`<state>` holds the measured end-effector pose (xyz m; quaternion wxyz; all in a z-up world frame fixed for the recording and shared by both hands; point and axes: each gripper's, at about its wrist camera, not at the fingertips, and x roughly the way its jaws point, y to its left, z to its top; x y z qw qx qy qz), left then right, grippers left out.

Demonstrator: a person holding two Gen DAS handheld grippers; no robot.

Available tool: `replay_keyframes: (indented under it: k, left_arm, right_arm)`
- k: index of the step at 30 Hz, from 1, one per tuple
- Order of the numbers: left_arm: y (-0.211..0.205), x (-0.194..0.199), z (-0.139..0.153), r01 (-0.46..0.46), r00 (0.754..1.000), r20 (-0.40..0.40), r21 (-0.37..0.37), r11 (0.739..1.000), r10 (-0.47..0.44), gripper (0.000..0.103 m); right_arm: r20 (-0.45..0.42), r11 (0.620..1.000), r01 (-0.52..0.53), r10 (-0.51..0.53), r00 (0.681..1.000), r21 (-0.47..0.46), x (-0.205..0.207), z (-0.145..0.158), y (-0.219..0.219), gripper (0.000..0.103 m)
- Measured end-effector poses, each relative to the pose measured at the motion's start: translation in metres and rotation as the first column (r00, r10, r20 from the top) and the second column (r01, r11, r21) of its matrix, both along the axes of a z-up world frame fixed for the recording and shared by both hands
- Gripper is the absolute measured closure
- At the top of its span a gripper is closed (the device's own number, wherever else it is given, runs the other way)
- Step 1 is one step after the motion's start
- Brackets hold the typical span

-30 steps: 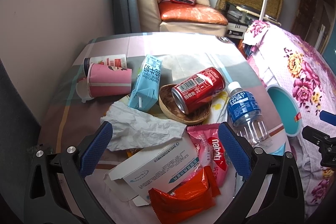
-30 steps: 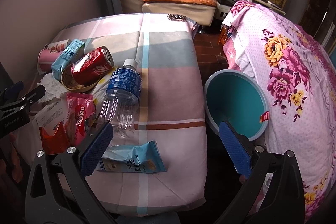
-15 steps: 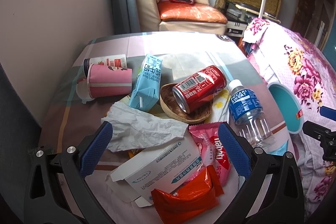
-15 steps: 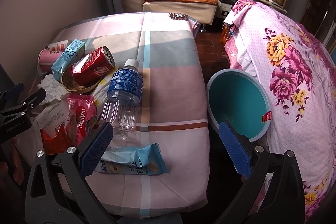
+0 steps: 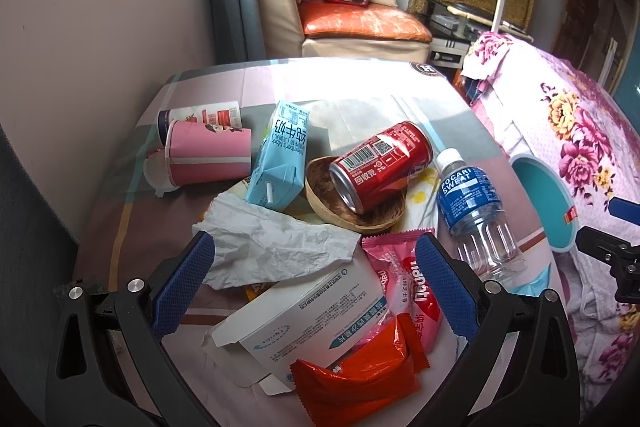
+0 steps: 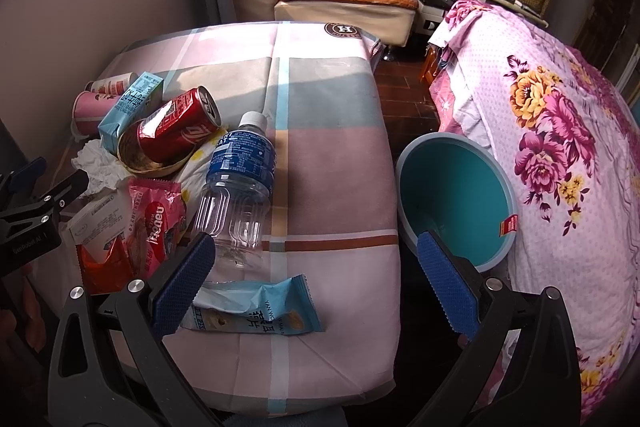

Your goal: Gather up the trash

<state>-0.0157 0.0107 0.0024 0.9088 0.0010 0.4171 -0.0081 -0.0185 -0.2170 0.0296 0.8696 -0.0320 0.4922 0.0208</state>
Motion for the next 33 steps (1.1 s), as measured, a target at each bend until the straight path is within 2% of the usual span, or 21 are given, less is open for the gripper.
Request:
replay_keyframes:
  k: [33]
  left_arm:
    - [0.0096, 0.0001, -0.0077, -0.002, 1.0, -0.014, -0.008, 1.0, 0.002, 0.003]
  right_arm:
    - [-0.017, 1.0, -0.009, 0.009, 1.0, -0.022, 0.0064, -0.0024, 0.0074, 0.006]
